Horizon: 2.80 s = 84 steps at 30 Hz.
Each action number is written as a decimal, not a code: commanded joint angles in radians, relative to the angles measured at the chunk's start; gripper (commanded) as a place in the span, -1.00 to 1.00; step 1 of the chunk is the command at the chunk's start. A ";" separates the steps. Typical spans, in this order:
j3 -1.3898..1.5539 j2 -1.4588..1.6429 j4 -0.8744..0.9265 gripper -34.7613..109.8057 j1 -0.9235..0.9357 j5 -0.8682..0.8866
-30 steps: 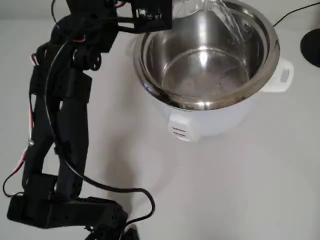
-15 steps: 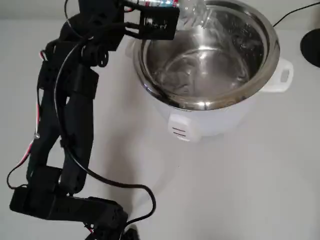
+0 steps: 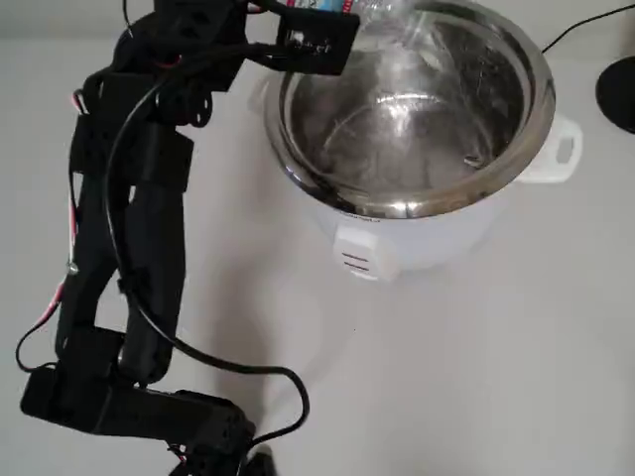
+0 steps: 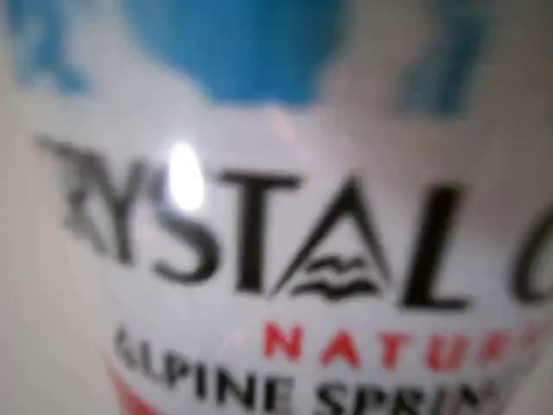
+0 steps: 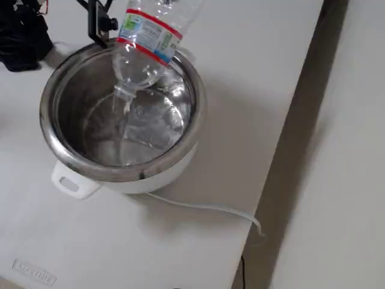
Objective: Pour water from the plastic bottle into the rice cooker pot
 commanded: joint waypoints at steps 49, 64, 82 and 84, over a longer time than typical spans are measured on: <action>-0.448 -0.150 0.230 -0.40 0.106 0.339; -0.454 -0.152 0.250 -0.40 0.117 0.364; -0.454 -0.181 0.222 -0.40 0.046 0.086; -0.454 -0.184 0.213 -0.40 0.012 -0.029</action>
